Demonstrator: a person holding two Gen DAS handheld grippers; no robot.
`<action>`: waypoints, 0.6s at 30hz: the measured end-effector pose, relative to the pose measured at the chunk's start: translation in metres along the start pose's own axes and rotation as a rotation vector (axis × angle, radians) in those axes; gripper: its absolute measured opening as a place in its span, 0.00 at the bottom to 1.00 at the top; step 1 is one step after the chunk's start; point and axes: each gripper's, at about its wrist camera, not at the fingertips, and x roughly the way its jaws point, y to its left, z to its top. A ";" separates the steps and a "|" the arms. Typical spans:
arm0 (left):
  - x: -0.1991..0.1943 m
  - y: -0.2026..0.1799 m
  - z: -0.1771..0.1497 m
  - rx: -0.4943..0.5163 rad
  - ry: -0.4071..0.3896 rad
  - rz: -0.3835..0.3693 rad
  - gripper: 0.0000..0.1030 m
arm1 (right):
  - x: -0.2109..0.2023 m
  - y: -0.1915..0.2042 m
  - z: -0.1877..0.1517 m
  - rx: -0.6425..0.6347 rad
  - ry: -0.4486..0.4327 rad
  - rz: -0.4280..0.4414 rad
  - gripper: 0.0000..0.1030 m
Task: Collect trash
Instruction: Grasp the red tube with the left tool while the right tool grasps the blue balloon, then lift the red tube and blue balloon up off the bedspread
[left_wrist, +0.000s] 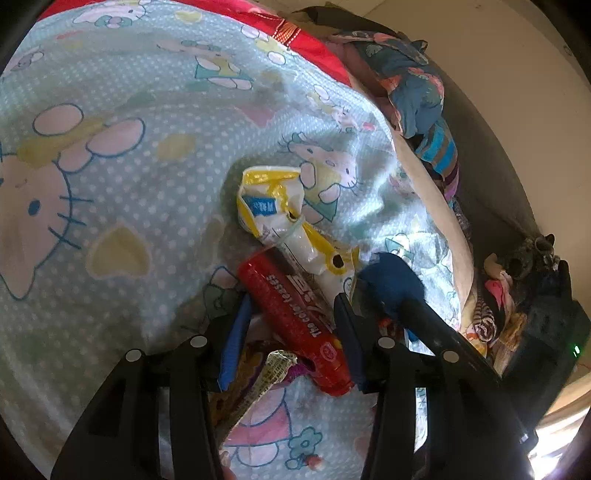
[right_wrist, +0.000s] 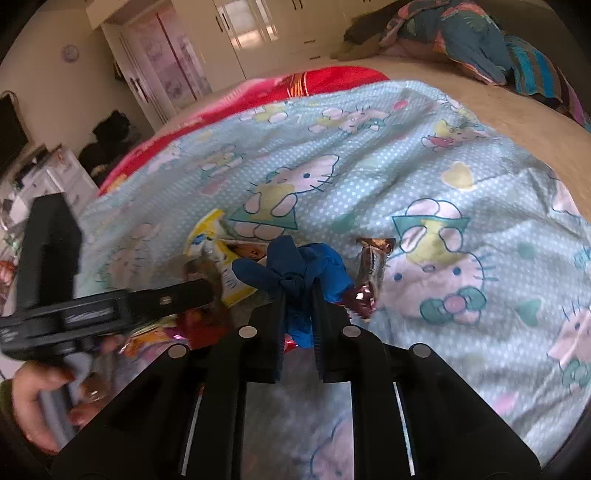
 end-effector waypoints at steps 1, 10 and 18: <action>0.001 -0.001 -0.001 0.002 0.001 0.000 0.41 | -0.005 0.000 -0.002 0.003 -0.008 0.006 0.08; -0.020 -0.014 -0.010 0.028 -0.066 -0.037 0.29 | -0.054 0.006 -0.019 0.011 -0.098 0.037 0.08; -0.053 -0.036 -0.024 0.078 -0.130 -0.090 0.27 | -0.083 0.003 -0.038 0.044 -0.138 0.052 0.08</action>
